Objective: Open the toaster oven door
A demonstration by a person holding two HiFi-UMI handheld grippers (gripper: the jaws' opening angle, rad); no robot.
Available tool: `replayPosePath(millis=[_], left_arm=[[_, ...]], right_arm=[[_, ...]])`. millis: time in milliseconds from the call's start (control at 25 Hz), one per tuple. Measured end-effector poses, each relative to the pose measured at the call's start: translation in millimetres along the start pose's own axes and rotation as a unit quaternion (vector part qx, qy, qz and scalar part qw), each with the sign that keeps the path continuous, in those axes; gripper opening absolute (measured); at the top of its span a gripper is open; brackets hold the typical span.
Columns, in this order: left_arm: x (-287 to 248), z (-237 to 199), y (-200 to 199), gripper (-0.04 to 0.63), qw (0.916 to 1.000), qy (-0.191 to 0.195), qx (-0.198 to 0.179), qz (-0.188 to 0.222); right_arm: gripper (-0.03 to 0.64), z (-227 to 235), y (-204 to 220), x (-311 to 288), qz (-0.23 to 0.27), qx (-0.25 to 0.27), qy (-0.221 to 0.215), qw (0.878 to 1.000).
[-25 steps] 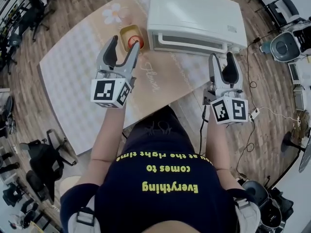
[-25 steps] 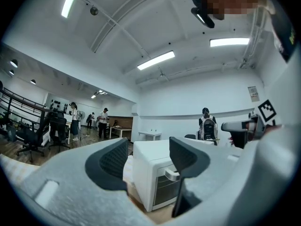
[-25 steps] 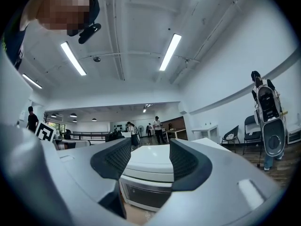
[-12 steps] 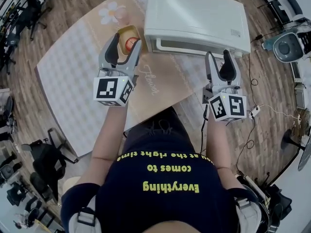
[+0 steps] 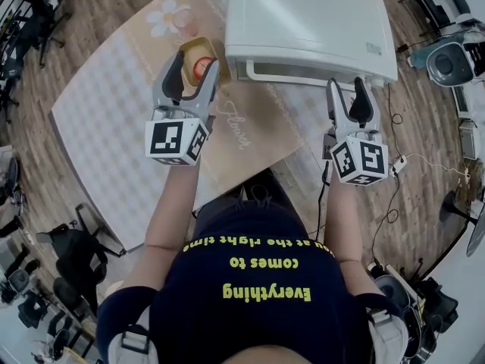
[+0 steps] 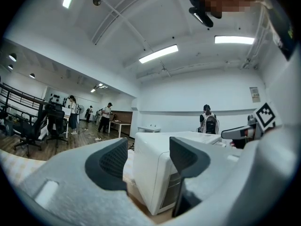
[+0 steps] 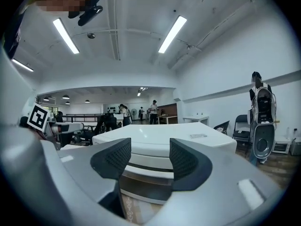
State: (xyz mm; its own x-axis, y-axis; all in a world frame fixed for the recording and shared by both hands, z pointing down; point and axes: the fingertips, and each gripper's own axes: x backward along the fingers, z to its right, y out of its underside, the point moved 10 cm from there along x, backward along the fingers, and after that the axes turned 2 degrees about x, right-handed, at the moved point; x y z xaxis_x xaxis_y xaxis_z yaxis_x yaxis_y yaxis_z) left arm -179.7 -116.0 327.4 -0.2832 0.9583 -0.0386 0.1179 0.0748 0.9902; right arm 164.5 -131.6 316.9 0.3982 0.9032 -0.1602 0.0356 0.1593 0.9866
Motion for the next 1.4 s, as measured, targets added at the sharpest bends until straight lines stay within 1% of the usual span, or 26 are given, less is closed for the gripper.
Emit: replayPosePath(millis=[280,440,720,1200,1400], left_arm=[[-2.7,-3.3,10.7,0.276,1.0,0.004,0.004,-0.004],[-3.6,-2.4,17.4,0.276,0.9999,0.004,0.01,-0.01],[-2.6,1.3,19.1,0.276,0.9998,0.008,0.005,-0.017],[7.2,5.3,17.7,0.276,0.9997,0.011,0.0,-0.023],[12.1,6.5,16.4,0.276,0.9997,0.013,0.0,-0.022]], right_arm=[[0.249,24.5,8.9,-1.6,-0.027,0.008,0.041,0.999],[0.249,34.2,17.6,-6.2,-0.047,0.01,0.055,0.997],[0.253,41.3,28.2,-16.3,-0.07,0.006,0.062,0.996],[0.252,40.8,28.7,-14.2,-0.077,0.01,0.06,0.995],[0.253,39.7,28.3,-11.0,-0.088,0.013,0.058,0.994]])
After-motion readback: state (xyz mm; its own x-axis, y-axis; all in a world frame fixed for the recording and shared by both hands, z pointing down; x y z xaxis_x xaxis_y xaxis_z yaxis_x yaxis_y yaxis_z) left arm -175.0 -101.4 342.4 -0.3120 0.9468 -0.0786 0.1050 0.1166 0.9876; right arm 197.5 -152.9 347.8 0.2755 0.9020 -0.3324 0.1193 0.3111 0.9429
